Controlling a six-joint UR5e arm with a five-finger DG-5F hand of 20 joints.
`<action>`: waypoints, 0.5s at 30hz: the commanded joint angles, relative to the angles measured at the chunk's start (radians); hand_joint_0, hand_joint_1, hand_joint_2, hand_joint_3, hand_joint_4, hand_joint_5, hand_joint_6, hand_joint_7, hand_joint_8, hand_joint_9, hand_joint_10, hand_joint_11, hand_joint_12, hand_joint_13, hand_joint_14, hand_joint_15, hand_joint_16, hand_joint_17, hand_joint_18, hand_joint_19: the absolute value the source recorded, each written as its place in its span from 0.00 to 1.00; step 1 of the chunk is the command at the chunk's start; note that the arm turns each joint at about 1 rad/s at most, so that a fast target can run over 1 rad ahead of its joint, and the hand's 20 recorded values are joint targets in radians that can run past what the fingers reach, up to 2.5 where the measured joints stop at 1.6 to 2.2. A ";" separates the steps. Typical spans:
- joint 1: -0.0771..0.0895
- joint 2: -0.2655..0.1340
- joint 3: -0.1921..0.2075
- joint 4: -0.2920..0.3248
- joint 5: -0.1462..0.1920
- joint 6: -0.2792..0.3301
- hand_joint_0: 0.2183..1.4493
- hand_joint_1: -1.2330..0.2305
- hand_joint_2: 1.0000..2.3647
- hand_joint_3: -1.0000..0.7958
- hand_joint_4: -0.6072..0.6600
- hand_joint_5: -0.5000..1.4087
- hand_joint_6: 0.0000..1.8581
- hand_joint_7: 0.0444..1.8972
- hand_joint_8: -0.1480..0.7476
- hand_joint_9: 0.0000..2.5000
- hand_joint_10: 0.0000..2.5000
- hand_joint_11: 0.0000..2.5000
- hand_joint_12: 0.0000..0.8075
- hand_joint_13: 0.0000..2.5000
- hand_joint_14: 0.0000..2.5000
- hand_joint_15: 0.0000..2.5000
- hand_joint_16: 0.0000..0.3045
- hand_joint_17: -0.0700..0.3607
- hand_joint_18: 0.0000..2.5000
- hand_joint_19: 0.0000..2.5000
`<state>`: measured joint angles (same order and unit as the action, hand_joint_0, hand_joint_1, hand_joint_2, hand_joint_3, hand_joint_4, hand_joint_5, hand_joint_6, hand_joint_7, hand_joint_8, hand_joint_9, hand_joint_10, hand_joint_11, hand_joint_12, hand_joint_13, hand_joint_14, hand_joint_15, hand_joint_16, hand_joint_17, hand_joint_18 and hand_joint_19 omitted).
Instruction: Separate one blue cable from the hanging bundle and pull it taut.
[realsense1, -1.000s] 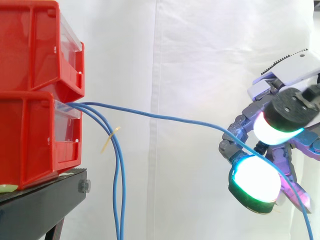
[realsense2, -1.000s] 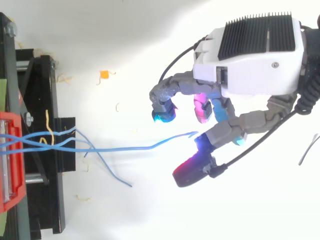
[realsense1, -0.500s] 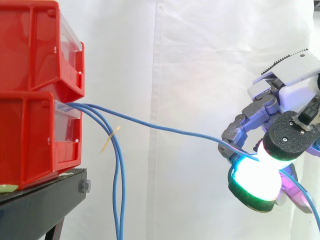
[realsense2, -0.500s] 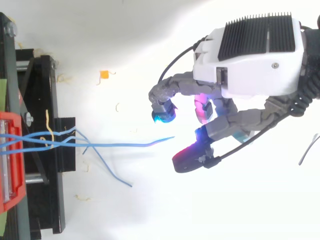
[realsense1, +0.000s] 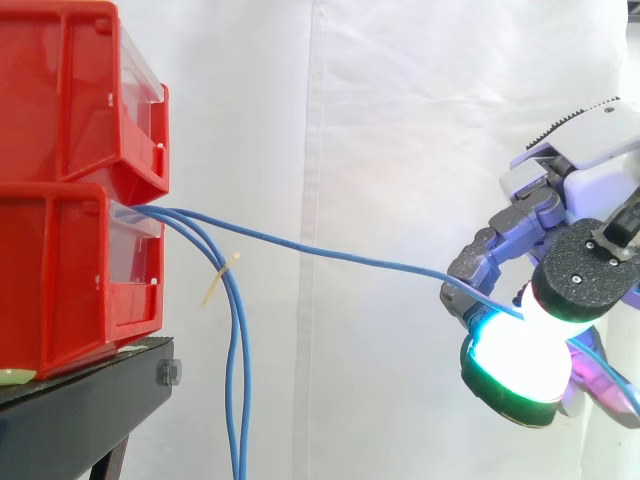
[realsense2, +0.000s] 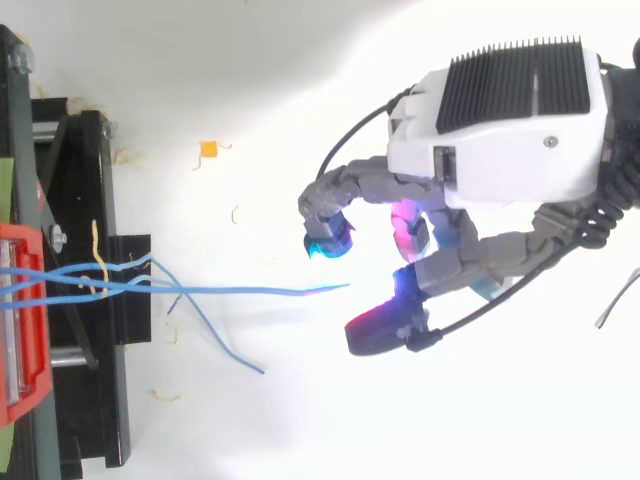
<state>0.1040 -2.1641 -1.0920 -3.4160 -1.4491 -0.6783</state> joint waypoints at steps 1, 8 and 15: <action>0.002 0.000 0.000 -0.008 -0.019 0.094 0.43 0.33 0.01 0.51 0.53 0.34 0.27 0.68 0.30 0.78 0.01 0.17 0.31 0.49 0.01 0.21 0.14 0.39 0.30 0.22; -0.006 0.000 0.000 -0.011 -0.050 0.235 0.43 0.33 0.01 0.51 0.53 0.34 0.27 0.67 0.31 0.78 0.01 0.17 0.32 0.49 0.01 0.21 0.14 0.39 0.30 0.22; -0.009 0.000 0.001 -0.031 -0.068 0.256 0.43 0.33 0.01 0.51 0.53 0.34 0.27 0.67 0.31 0.78 0.01 0.17 0.32 0.49 0.01 0.22 0.15 0.39 0.30 0.22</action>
<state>0.0968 -2.1644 -1.0917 -3.4377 -1.5082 -0.4307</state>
